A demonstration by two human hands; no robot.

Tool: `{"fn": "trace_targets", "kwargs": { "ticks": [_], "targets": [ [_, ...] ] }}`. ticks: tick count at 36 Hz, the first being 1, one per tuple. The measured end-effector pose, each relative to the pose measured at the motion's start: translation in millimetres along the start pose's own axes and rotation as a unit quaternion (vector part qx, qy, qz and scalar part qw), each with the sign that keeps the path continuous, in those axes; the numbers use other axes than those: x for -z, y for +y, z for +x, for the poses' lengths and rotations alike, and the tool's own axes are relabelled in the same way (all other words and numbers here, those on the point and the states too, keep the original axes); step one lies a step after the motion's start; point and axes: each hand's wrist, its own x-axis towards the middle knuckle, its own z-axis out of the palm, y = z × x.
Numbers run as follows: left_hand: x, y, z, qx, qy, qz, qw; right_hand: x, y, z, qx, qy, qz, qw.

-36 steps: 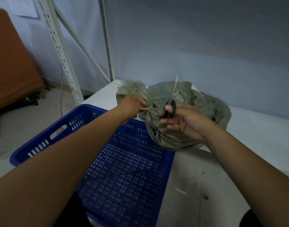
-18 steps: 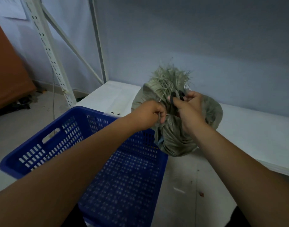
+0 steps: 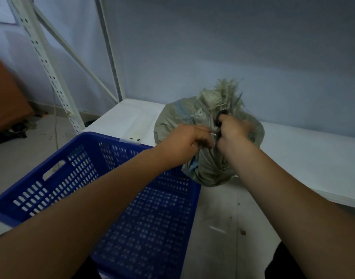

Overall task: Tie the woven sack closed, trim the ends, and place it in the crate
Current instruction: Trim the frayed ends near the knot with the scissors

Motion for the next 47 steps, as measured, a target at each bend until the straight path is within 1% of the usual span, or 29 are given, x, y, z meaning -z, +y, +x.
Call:
{"fn": "trace_targets", "kwargs": {
  "ticks": [3,5,8,9,10,11,13,14,17,21,25,27,30,32,34,35,36,37,38,39,41,42,44,47],
  "targets": [
    [-9.2,5.1,-2.1,0.037,0.072,-0.102,0.991,-1.5,-10.0,2.1,-0.039,0.060,0.043,0.997],
    [-12.6,7.8,0.0,0.067,0.104,-0.154,0.980,-2.7,-16.9,5.4,-0.072,0.053,0.082,0.993],
    [-14.8,11.0,4.6,0.110,0.112,-0.215,0.964,0.6,-12.9,22.8,-0.103,0.054,0.079,0.990],
    [-15.1,11.6,6.1,0.127,0.110,-0.223,0.960,2.1,-8.1,29.0,-0.108,0.066,0.061,0.990],
    [-15.2,11.4,7.8,0.146,0.108,-0.223,0.958,3.4,-7.7,26.6,-0.105,0.069,0.046,0.991],
    [-15.0,9.7,9.2,0.168,0.101,-0.219,0.956,4.0,-7.5,16.5,-0.080,0.069,0.024,0.994],
    [-12.8,7.7,10.0,0.211,0.077,-0.186,0.956,5.1,-6.7,-2.4,-0.022,0.052,-0.037,0.998],
    [-11.3,5.7,10.1,0.222,0.061,-0.147,0.962,5.3,-5.3,-10.2,0.001,0.035,-0.060,0.998],
    [-7.0,-0.8,11.3,0.218,0.011,0.026,0.976,4.8,4.5,-14.3,0.051,0.010,-0.111,0.992],
    [-5.7,-0.7,12.3,0.226,-0.054,0.167,0.958,-1.5,9.0,-29.1,0.091,-0.023,-0.157,0.983],
    [-3.6,-6.4,7.6,0.215,-0.076,0.224,0.948,-4.8,12.8,-34.7,0.110,-0.060,-0.186,0.975],
    [-0.7,-13.6,4.4,0.207,-0.102,0.240,0.943,-4.8,16.0,-32.2,0.098,-0.069,-0.184,0.976],
    [4.9,-23.2,0.2,0.178,-0.141,0.264,0.937,-2.5,17.5,-31.2,0.072,-0.065,-0.169,0.981],
    [7.4,-26.0,-2.5,0.155,-0.145,0.290,0.933,-1.1,16.4,-30.9,0.070,-0.059,-0.162,0.982],
    [9.6,-25.1,-4.8,0.143,-0.153,0.332,0.920,-1.3,15.2,-30.5,0.075,-0.058,-0.158,0.983],
    [10.1,-25.4,-4.8,0.140,-0.165,0.335,0.917,-1.6,15.1,-29.7,0.079,-0.057,-0.157,0.983],
    [11.2,-23.9,-5.0,0.144,-0.180,0.304,0.924,-1.8,14.4,-29.8,0.085,-0.053,-0.157,0.983],
    [13.9,-20.2,-5.1,0.157,-0.194,0.235,0.939,-1.9,13.9,-29.9,0.097,-0.046,-0.161,0.981],
    [19.0,-13.8,-4.5,0.177,-0.204,0.146,0.952,-2.8,13.3,-30.5,0.114,-0.037,-0.168,0.978],
    [26.3,-3.6,-3.7,0.200,-0.205,0.055,0.957,-2.6,13.1,-29.9,0.133,-0.029,-0.173,0.975],
    [43.2,15.2,-1.6,0.225,-0.189,-0.097,0.951,-2.0,12.4,-28.5,0.164,-0.023,-0.171,0.971],
    [51.3,20.5,-0.2,0.226,-0.176,-0.138,0.948,-1.6,12.3,-28.4,0.177,-0.026,-0.175,0.968],
    [64.9,24.5,0.3,0.228,-0.165,-0.160,0.946,-1.1,11.4,-29.8,0.178,-0.045,-0.177,0.967],
    [69.3,17.9,-3.5,0.247,-0.147,-0.126,0.950,-2.5,12.9,-32.2,0.157,-0.080,-0.166,0.970]
  ]
}}
